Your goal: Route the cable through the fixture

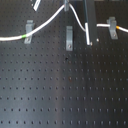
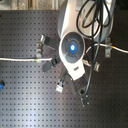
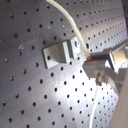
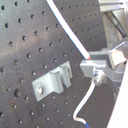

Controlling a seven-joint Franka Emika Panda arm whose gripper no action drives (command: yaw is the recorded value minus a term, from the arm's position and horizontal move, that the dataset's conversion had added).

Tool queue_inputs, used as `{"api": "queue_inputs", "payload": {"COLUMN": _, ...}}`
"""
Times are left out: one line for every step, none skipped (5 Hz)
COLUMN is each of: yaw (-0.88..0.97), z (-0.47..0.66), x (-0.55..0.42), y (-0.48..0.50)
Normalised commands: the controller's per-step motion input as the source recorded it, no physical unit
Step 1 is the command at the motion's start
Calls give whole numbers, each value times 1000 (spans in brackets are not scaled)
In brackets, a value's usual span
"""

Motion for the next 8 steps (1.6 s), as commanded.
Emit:
{"api": "queue_inputs", "payload": {"yaw": 217, "z": 162, "x": -186, "y": 282}}
{"api": "queue_inputs", "payload": {"yaw": 0, "z": 109, "x": -3, "y": 6}}
{"api": "queue_inputs", "payload": {"yaw": -326, "z": 23, "x": 32, "y": -154}}
{"api": "queue_inputs", "payload": {"yaw": -491, "z": 79, "x": -83, "y": -271}}
{"api": "queue_inputs", "payload": {"yaw": -548, "z": 150, "x": -197, "y": -275}}
{"api": "queue_inputs", "payload": {"yaw": -528, "z": 183, "x": -313, "y": -213}}
{"api": "queue_inputs", "payload": {"yaw": -346, "z": 253, "x": -351, "y": -51}}
{"api": "queue_inputs", "payload": {"yaw": 217, "z": 156, "x": -366, "y": 382}}
